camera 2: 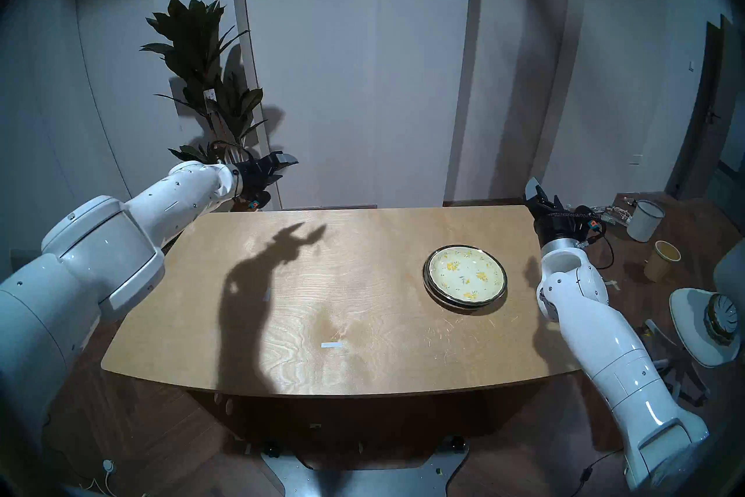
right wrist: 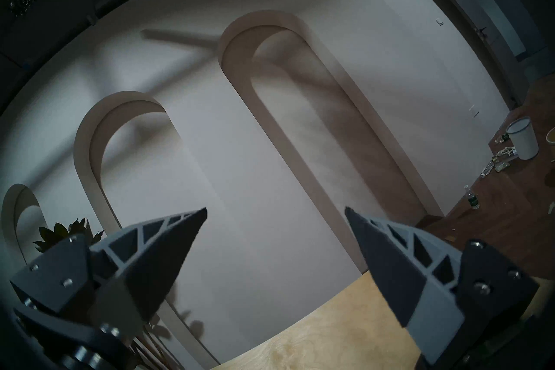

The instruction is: Stack the plates into one stack

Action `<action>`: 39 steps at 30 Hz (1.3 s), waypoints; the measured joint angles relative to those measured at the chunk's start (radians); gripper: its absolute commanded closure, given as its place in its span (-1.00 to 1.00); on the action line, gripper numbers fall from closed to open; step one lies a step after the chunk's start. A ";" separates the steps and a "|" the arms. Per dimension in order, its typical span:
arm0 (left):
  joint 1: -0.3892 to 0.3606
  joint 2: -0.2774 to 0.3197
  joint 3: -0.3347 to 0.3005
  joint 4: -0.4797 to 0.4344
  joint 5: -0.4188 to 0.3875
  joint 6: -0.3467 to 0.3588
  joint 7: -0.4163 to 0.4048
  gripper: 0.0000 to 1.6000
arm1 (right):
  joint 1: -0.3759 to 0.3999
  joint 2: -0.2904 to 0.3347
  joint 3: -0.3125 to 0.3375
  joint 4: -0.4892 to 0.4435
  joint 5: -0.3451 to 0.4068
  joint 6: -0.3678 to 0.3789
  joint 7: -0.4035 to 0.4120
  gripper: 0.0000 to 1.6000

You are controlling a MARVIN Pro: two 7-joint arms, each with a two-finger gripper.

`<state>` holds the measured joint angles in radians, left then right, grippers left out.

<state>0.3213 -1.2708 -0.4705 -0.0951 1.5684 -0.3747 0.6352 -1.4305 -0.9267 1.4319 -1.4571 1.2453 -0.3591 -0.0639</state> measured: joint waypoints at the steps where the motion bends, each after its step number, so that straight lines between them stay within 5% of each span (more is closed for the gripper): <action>1: 0.008 0.013 0.004 0.000 0.006 0.016 0.005 -1.00 | 0.008 -0.003 -0.006 0.002 0.002 0.007 -0.007 -1.00; 18: 0.046 0.111 0.047 -0.002 0.069 0.197 0.050 -1.00 | 0.098 -0.034 -0.080 0.037 0.017 0.091 -0.092 -1.00; 39: 0.099 0.159 0.094 -0.034 0.136 0.402 0.154 -1.00 | 0.228 -0.077 -0.183 0.115 -0.022 0.208 -0.201 -1.00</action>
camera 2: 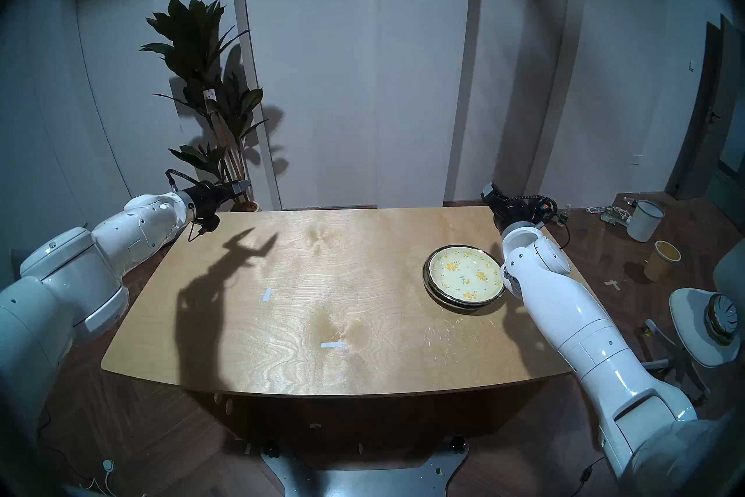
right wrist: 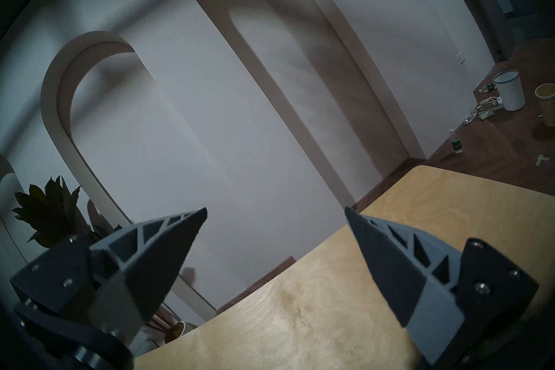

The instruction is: Stack the plates into one stack

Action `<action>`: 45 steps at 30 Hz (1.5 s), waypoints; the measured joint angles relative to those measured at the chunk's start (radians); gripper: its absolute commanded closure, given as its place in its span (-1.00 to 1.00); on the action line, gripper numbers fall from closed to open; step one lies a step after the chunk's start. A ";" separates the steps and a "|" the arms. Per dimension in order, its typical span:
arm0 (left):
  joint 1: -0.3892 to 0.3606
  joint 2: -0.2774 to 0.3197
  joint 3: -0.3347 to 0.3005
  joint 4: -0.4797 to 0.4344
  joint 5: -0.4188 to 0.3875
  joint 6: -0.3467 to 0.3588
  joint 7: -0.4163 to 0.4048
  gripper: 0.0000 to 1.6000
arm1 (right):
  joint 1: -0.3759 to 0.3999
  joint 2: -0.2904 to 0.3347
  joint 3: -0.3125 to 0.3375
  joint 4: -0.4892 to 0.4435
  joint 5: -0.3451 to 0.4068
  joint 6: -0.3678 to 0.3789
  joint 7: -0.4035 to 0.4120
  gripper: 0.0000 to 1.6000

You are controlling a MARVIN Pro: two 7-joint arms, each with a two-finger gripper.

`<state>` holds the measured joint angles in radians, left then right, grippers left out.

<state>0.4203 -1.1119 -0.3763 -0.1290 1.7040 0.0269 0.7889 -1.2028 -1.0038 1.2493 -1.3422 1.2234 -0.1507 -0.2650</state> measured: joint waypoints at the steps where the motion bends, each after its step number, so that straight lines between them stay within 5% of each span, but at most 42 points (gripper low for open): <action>1: 0.003 0.002 -0.001 -0.003 0.001 0.006 0.010 -1.00 | 0.008 -0.002 -0.004 0.005 -0.002 0.006 -0.005 -1.00; 19: 0.105 0.066 -0.009 -0.040 0.001 0.187 0.200 -1.00 | 0.138 -0.058 -0.086 0.126 -0.037 0.107 -0.097 -1.00; 45: 0.119 0.041 -0.043 -0.193 0.008 0.613 0.386 -1.00 | 0.322 -0.136 -0.198 0.308 -0.116 0.223 -0.201 -1.00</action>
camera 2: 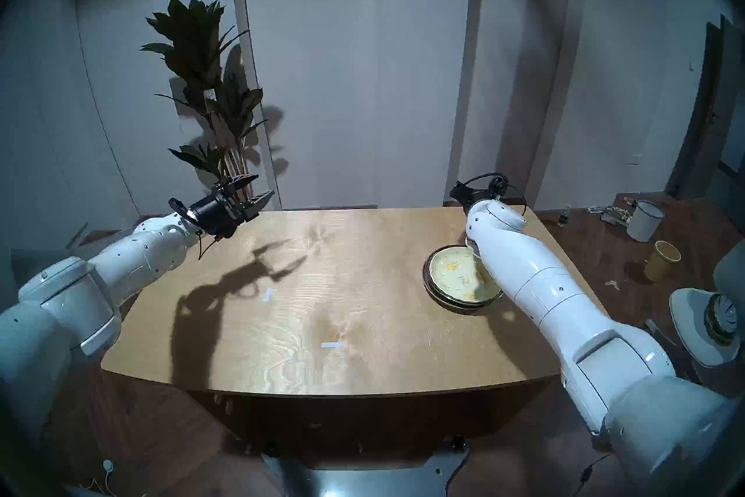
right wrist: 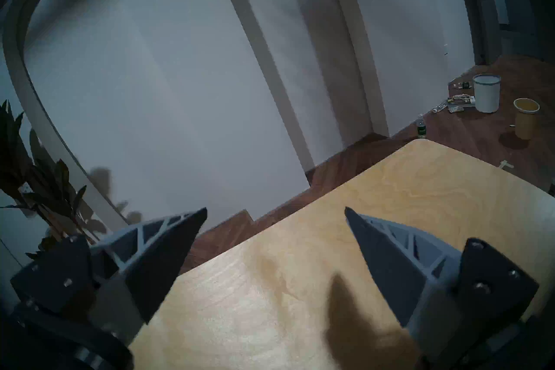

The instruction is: Stack the plates into one stack

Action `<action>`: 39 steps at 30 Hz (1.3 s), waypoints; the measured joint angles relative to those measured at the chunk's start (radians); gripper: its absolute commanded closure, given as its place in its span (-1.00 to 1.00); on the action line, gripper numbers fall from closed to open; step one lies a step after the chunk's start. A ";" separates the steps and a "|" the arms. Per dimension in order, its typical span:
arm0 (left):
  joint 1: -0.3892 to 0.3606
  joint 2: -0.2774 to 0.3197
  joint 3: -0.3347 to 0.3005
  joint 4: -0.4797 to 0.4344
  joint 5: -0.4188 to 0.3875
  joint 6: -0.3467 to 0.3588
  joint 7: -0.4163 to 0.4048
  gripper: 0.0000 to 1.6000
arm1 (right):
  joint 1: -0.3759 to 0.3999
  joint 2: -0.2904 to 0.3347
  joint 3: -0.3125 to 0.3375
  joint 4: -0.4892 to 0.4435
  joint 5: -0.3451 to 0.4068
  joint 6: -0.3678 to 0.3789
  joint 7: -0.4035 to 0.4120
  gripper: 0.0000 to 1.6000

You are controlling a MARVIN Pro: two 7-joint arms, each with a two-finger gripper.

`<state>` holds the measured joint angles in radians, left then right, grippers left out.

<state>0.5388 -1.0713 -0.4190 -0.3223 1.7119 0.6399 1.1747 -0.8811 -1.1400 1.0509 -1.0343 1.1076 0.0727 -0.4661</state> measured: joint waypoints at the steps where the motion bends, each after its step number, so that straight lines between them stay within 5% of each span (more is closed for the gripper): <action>1: 0.000 -0.005 0.000 -0.007 0.005 0.023 0.000 -1.00 | 0.010 -0.004 -0.007 0.013 -0.006 0.006 -0.005 -1.00; 16: 0.000 -0.063 0.041 -0.058 0.116 0.274 -0.254 -1.00 | 0.127 -0.051 -0.126 0.155 -0.114 0.071 -0.040 -1.00; 39: -0.052 -0.100 0.156 -0.045 0.343 0.315 -0.308 -1.00 | 0.285 -0.133 -0.229 0.384 -0.220 0.087 -0.006 -1.00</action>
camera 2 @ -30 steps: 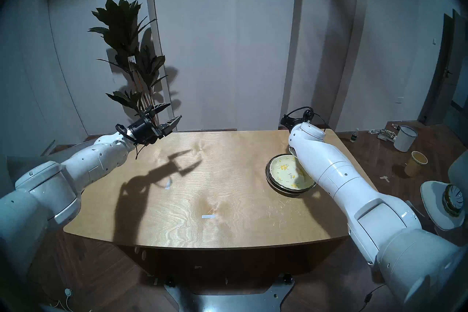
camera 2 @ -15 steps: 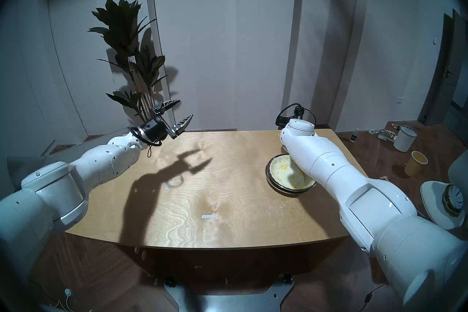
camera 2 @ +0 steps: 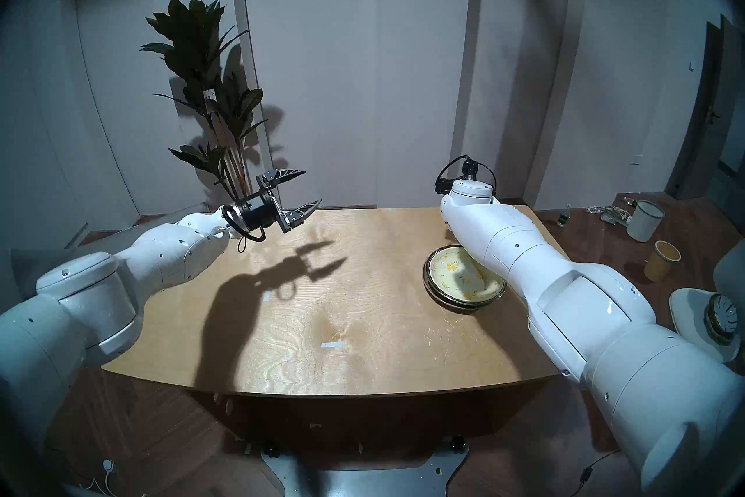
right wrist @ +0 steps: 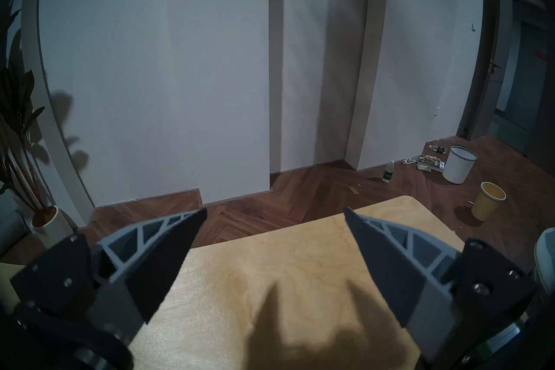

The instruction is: Stack the plates into one stack

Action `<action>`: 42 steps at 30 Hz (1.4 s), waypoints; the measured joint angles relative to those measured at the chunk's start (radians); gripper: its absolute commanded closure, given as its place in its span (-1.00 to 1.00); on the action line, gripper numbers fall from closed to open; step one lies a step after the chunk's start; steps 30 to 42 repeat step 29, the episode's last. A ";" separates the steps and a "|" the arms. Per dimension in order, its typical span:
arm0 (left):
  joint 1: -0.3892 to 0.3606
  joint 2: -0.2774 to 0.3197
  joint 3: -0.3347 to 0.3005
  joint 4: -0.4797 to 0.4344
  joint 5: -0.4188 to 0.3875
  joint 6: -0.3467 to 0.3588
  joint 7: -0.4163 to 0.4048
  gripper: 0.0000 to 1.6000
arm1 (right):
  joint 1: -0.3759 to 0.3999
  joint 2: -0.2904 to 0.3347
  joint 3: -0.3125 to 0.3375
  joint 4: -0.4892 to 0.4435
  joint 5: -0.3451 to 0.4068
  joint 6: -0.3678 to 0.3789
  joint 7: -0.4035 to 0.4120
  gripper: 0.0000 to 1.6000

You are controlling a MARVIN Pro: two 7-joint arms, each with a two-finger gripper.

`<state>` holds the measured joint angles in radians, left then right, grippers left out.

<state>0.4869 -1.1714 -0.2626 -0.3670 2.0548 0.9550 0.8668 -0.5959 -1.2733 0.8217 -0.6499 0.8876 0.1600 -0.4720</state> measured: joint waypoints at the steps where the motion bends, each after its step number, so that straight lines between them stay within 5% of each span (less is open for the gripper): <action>1: -0.004 -0.002 0.001 0.004 0.005 0.000 -0.001 -1.00 | 0.004 -0.003 -0.003 0.008 -0.003 -0.001 0.002 -1.00; 28: -0.074 -0.058 0.001 0.120 0.124 0.001 -0.047 -1.00 | 0.101 -0.086 -0.066 0.214 -0.063 -0.044 0.067 -1.00; 42: -0.074 -0.058 0.001 0.120 0.124 0.001 -0.047 -1.00 | 0.101 -0.086 -0.066 0.214 -0.063 -0.044 0.067 -1.00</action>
